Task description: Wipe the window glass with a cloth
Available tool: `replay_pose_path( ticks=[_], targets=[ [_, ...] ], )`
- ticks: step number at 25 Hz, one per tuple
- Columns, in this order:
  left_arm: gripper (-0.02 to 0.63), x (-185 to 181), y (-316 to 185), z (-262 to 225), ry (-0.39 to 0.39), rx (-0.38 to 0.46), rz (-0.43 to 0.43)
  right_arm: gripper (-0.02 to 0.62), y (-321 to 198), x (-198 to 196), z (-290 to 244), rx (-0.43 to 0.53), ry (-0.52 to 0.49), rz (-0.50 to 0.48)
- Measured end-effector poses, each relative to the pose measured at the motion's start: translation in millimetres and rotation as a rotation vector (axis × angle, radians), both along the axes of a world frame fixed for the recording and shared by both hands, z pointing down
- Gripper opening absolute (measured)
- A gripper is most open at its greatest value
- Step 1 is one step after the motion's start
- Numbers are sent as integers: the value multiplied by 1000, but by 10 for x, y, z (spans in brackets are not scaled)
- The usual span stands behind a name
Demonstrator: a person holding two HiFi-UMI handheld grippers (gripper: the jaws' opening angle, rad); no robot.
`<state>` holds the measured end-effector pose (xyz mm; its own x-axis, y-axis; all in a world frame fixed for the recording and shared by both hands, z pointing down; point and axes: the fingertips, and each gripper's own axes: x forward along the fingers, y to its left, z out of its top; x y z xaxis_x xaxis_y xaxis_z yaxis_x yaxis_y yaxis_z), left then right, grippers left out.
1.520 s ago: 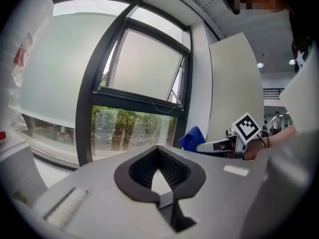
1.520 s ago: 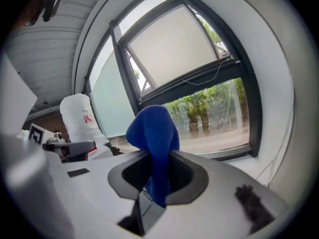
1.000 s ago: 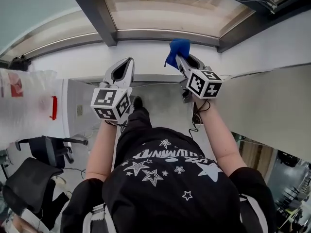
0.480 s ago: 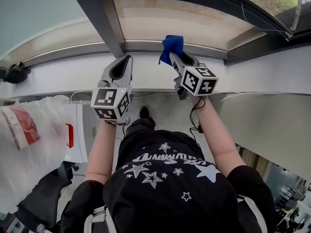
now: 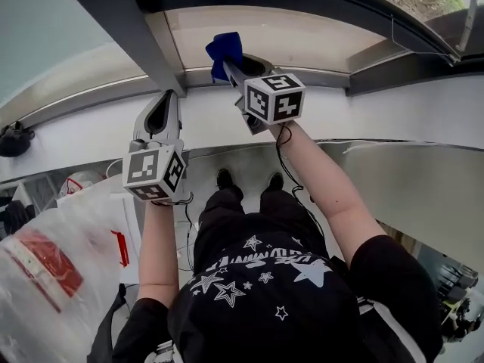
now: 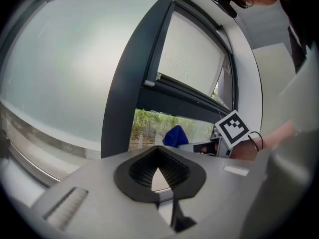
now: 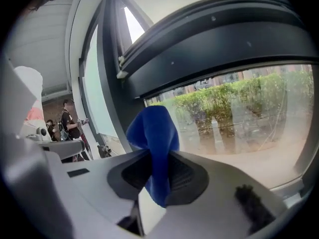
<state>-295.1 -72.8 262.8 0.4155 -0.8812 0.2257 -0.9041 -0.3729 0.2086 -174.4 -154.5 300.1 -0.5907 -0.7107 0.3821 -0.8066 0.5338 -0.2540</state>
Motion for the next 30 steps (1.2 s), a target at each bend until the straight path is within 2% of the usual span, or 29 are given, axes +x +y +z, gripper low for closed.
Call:
replay_pose_path(
  ticks=[11, 18, 23, 30],
  targets=[
    [8, -89, -171, 27, -20, -9, -66, 75, -610, -726, 154, 10, -26, -132],
    [8, 8, -315, 38, -68, -12, -74, 75, -920, -791, 191, 21, -41, -152],
    [8, 226, -393, 67, -82, -19, -69, 75, -955, -470, 215, 22, -48, -135],
    [9, 1039, -573, 104, -86, -34, -5, 75, -1037, 661, 224, 18, -72, -46]
  ],
)
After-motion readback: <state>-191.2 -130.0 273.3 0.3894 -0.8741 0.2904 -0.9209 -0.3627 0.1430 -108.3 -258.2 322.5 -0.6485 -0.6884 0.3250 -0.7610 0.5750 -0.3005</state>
